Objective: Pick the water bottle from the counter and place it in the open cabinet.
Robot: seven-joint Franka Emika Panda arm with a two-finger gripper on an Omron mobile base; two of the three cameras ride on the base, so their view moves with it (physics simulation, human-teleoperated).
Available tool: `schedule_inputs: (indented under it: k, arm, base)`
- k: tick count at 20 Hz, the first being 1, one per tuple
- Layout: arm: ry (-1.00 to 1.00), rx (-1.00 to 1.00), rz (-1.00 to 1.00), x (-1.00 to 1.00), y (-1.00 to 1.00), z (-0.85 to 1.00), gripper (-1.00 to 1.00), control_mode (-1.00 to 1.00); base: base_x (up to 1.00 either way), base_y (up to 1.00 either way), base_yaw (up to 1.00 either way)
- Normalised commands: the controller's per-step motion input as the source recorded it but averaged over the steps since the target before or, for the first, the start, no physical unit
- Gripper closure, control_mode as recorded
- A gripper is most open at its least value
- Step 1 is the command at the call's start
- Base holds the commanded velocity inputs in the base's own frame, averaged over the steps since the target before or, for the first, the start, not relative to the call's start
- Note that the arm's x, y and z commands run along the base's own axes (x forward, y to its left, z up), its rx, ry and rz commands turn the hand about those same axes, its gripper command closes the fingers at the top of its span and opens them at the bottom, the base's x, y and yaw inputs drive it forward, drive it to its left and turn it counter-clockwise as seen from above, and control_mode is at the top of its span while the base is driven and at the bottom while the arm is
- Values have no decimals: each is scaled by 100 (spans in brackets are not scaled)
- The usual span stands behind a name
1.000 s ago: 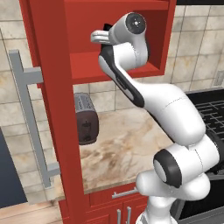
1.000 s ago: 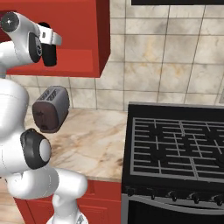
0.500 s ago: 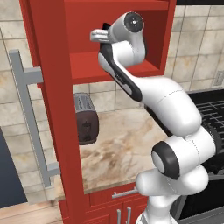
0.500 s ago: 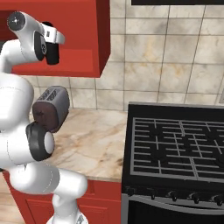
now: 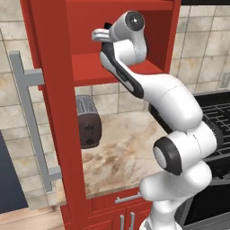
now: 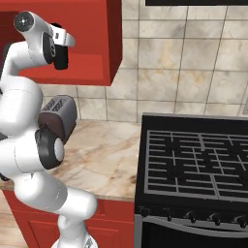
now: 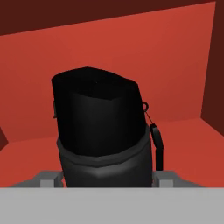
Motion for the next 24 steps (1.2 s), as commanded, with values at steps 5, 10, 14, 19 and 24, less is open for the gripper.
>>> schedule_inputs:
  k: [5, 10, 14, 19, 24]
  arm:
    - [0, 0, 0, 32, 0, -6, 100, -100]
    - [0, 0, 0, 36, 0, -11, 100, -100]
    - [0, 0, 0, 33, 0, -9, 100, -100]
    - [0, 0, 0, 2, 0, -16, 100, -100]
    - [-1, -1, 0, 0, 0, -30, 100, -100]
  base:
    - [0, 0, 0]
    - [0, 0, 0]
    - [0, 0, 0]
    - [0, 0, 0]
    - [0, 0, 0]
